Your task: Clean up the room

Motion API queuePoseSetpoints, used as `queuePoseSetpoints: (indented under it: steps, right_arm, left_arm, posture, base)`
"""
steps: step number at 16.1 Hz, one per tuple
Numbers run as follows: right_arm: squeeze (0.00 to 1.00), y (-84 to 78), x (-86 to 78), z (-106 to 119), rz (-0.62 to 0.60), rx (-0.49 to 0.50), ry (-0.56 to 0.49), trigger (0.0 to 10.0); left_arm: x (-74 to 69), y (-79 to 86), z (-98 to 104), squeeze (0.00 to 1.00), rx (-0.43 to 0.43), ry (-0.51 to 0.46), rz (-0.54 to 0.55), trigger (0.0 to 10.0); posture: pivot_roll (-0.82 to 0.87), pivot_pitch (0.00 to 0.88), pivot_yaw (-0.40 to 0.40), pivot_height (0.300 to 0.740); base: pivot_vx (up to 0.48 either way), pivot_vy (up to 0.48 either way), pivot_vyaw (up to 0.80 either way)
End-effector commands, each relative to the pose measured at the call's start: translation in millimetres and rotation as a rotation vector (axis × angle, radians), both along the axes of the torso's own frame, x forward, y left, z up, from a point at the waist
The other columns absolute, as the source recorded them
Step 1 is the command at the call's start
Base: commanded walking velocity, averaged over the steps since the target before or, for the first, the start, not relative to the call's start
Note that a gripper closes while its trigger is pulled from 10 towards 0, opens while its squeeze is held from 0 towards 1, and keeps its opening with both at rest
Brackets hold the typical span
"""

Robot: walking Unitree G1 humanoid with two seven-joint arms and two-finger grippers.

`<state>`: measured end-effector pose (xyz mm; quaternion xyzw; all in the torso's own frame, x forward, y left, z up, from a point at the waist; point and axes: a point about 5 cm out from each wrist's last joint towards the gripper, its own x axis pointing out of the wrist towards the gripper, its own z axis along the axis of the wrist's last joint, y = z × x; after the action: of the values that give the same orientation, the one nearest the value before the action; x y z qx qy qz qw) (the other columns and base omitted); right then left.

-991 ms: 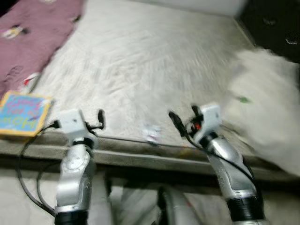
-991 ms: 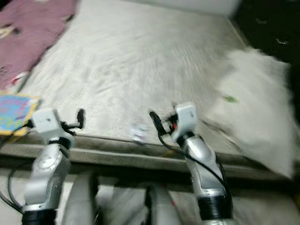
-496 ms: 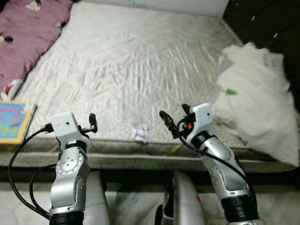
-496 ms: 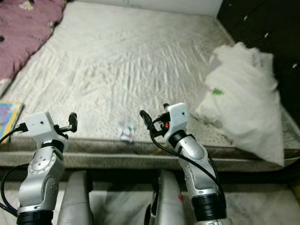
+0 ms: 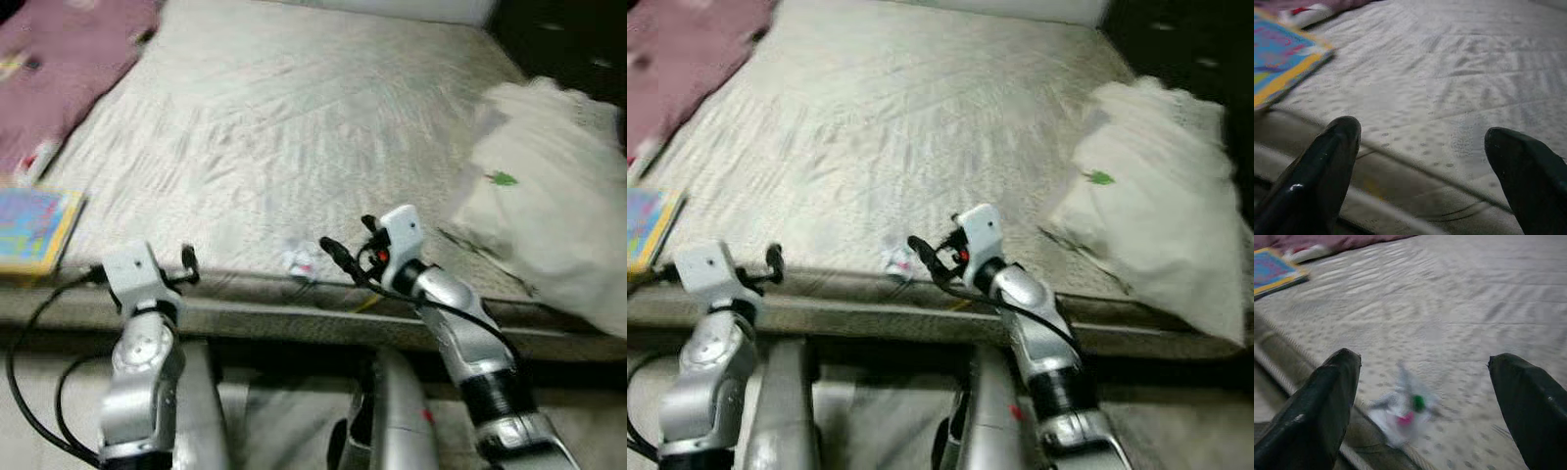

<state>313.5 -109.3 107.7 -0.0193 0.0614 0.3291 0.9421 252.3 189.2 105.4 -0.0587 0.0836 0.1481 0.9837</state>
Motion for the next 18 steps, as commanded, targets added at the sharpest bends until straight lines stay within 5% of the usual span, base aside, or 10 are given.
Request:
queuePoseSetpoints:
  steps: [1, 4, 8, 12, 18]
  right_arm:
    - [0.00, 9.5, 1.2, -5, 0.085, -0.046, 0.015, 10.0]
    - [0.00, 15.1, 2.9, -17, 0.138, -0.127, 0.034, 10.0]
    - [0.00, 21.5, 24.1, -21, 0.040, -0.217, 0.029, 10.0]
    - [0.00, 25.0, 38.1, -21, -0.075, -0.227, 0.050, 10.0]
    - [0.00, 35.5, 37.9, -31, -0.137, -0.214, 0.106, 10.0]
  left_arm:
    - [-4.8, 2.7, 0, 0.00, 0.010, 0.024, 0.019, 10.0]
    - [-8.6, 2.1, -2, 0.00, 0.003, 0.055, 0.002, 10.0]
    - [-14.2, 3.1, -1, 0.00, 0.009, 0.078, -0.002, 10.0]
    - [-26.2, 4.6, 6, 0.00, 0.032, 0.076, 0.006, 10.0]
    - [-50.4, 2.2, 16, 0.00, 0.072, 0.078, -0.015, 10.0]
  posture:
    - [0.13, 0.085, -0.111, 0.522]
    - [0.15, 0.090, -0.101, 0.522]
    - [0.20, 0.108, -0.093, 0.522]
    - [0.26, 0.149, -0.091, 0.522]
    - [0.31, 0.219, -0.091, 0.522]
  base:
    - [0.000, 0.000, 0.00]
    - [0.000, 0.000, 0.00]
    - [0.000, 0.000, 0.00]
    - [0.000, 0.000, 0.00]
    - [0.000, 0.000, 0.00]
